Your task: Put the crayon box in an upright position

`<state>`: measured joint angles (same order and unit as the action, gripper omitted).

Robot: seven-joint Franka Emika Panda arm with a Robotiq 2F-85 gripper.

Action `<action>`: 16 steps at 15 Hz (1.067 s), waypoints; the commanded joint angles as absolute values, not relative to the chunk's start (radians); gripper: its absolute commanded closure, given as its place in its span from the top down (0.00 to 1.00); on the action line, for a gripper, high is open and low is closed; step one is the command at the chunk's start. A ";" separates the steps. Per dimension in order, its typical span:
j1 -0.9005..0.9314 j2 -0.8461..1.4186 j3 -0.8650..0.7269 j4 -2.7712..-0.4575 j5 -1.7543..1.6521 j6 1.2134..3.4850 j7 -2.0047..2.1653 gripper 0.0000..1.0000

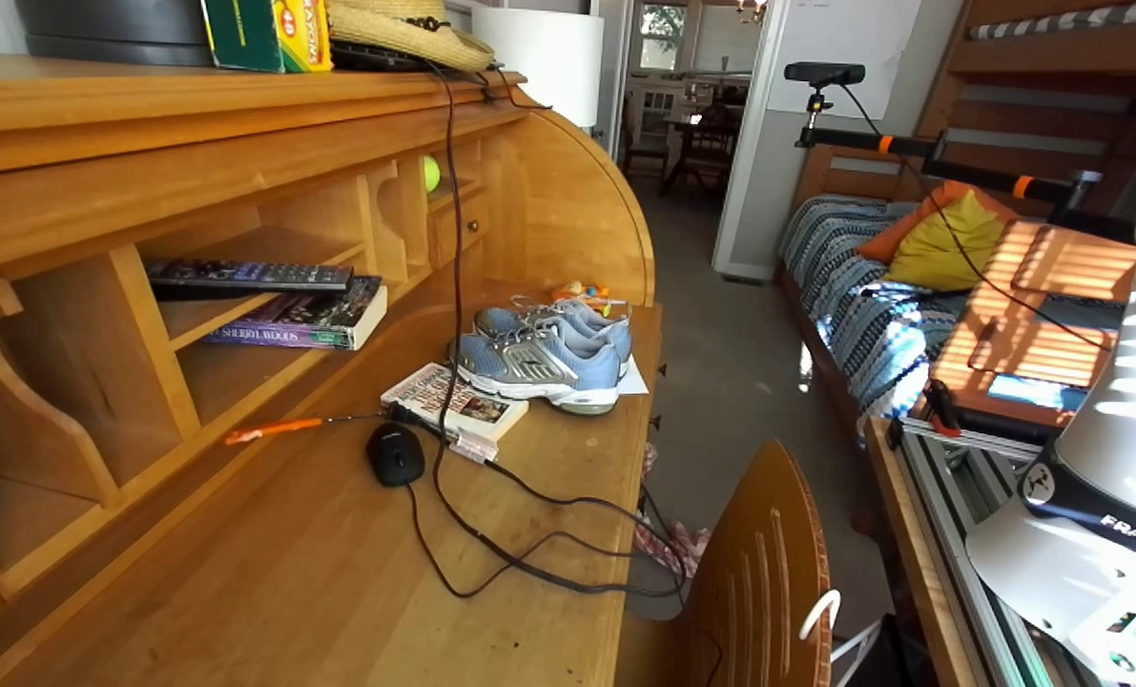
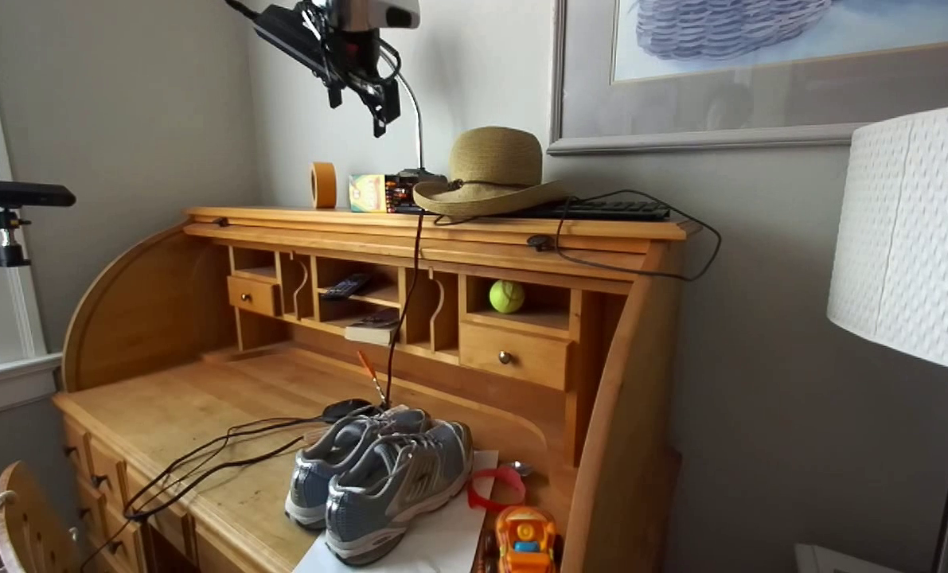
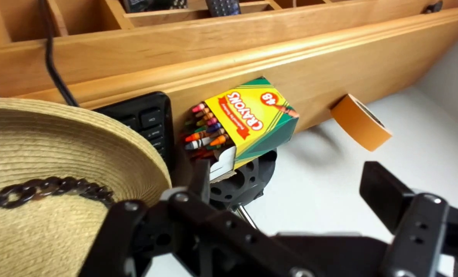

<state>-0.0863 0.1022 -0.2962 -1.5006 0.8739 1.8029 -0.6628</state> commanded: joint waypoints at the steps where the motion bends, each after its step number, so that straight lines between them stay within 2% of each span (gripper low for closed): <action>1: -0.171 0.286 -0.224 -1.283 0.969 1.707 -0.554 1.00; 10: -0.221 0.513 -0.098 -0.975 0.884 1.706 -0.219 1.00; 16: -0.200 0.609 -0.095 -0.882 0.883 1.705 -0.221 1.00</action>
